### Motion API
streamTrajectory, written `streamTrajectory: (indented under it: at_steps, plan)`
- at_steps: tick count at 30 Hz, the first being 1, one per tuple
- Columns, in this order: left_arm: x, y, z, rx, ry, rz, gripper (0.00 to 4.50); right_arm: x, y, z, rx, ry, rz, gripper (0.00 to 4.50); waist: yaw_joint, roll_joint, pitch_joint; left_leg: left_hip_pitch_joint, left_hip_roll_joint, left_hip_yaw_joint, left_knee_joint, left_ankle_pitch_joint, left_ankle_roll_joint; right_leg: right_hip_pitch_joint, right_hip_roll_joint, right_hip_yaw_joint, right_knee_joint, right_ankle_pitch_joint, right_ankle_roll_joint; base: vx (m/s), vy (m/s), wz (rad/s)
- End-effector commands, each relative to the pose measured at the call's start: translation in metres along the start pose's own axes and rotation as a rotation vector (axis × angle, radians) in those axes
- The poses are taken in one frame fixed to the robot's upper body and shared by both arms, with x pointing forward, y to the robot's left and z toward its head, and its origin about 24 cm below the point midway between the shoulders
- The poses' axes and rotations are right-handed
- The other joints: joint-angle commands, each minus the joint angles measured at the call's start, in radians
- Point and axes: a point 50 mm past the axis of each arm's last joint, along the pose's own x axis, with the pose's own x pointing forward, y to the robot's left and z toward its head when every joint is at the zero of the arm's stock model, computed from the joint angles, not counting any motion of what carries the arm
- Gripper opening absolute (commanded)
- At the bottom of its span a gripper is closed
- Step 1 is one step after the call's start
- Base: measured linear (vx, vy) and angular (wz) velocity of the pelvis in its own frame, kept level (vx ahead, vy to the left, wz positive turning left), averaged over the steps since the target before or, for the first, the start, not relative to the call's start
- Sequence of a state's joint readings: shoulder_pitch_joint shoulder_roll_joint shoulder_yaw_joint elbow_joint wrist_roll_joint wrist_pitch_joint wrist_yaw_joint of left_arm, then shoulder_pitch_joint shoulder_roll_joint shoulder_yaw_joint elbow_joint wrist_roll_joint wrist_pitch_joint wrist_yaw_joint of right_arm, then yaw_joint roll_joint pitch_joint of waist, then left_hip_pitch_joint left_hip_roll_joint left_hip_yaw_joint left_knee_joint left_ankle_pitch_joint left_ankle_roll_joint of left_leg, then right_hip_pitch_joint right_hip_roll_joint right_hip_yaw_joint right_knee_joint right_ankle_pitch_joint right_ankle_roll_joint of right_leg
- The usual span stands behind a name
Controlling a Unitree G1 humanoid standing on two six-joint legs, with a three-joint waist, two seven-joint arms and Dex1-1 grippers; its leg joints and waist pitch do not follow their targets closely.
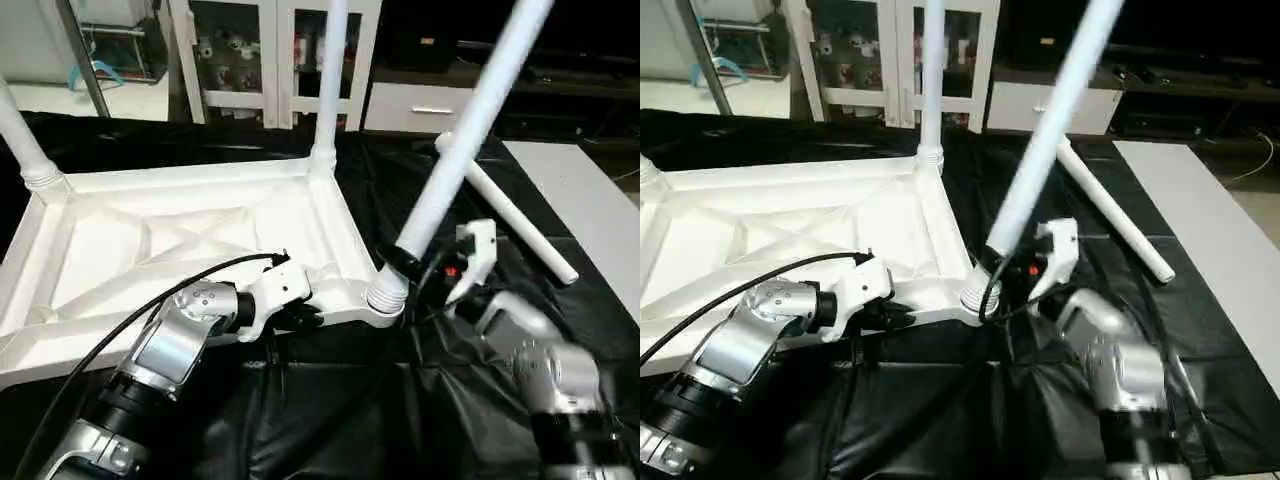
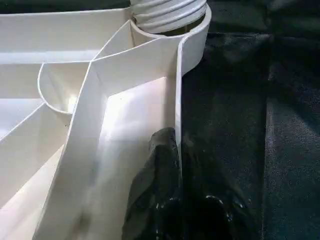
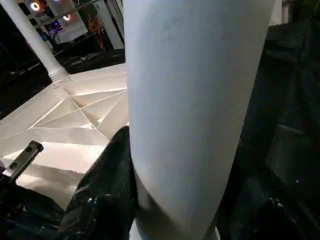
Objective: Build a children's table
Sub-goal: Insert table leg to table base
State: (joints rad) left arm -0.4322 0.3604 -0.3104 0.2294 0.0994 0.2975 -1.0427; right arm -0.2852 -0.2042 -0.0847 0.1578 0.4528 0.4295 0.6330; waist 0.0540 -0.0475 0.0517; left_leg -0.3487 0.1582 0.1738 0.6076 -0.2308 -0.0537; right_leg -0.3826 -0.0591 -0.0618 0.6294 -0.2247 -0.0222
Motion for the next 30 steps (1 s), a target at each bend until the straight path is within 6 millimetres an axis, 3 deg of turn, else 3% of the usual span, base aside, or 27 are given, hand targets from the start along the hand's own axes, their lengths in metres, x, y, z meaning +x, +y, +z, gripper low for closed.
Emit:
streamTrajectory:
  at_steps: [1, 8, 16, 20, 24, 29, 30]
  plan:
    - [0.003, 0.002, -0.001, -0.029, -0.023, 0.023, 0.0, -0.007, 0.001, -0.027, 0.045, 0.046, -0.054, 1.85, 0.001, 0.003, -0.042, 0.002, 0.084, -0.028, -0.084, -0.069, 0.046, 0.039, -0.109, 0.068, -0.08, -0.098, -0.23, 0.0, 0.0, 0.0]
    - [0.003, 0.004, -0.001, -0.031, -0.026, 0.035, 0.0, -0.012, 0.005, -0.034, -0.013, 0.005, -0.084, 1.85, 0.0, 0.004, -0.037, 0.004, 0.086, -0.03, -0.092, -0.143, 0.026, 0.034, -0.111, 0.07, -0.094, -0.215, -0.203, 0.0, 0.0, 0.0]
    - [0.002, 0.006, -0.002, -0.025, -0.019, 0.037, 0.0, -0.015, 0.013, -0.049, -0.116, 0.106, -0.032, 1.85, -0.001, 0.003, -0.037, 0.0, 0.084, -0.031, -0.094, -0.114, 0.046, 0.037, -0.107, 0.069, -0.091, -0.169, -0.204, 0.0, 0.0, 0.0]
    - [0.0, 0.008, -0.002, -0.023, -0.015, 0.041, 0.0, -0.016, 0.01, -0.061, -0.195, 0.291, 0.008, 1.85, -0.004, 0.003, -0.032, 0.002, 0.083, -0.031, -0.097, -0.154, 0.036, 0.034, -0.105, 0.068, -0.099, -0.247, -0.187, 0.0, 0.0, 0.0]
    - [-0.002, 0.01, -0.003, -0.021, -0.01, 0.045, 0.0, -0.014, 0.005, -0.057, -0.235, 0.367, 0.04, 1.85, -0.008, -0.001, -0.026, 0.007, 0.086, -0.037, -0.103, -0.229, 0.019, 0.029, -0.109, 0.07, -0.112, -0.367, -0.16, 0.0, 0.0, 0.0]
    - [-0.003, 0.011, -0.003, -0.018, -0.007, 0.053, 0.0, -0.014, 0.005, -0.059, -0.249, 0.426, 0.067, 1.85, -0.013, -0.005, -0.025, 0.014, 0.088, -0.041, -0.108, -0.273, 0.008, 0.027, -0.114, 0.07, -0.122, -0.431, -0.145, 0.0, 0.0, 0.0]
    - [-0.003, 0.011, -0.003, -0.019, -0.008, 0.057, 0.0, -0.015, 0.005, -0.062, -0.25, 0.436, 0.066, 1.85, -0.013, -0.005, -0.027, 0.013, 0.089, -0.041, -0.109, -0.255, 0.01, 0.029, -0.114, 0.071, -0.12, -0.412, -0.145, 0.0, 0.0, 0.0]
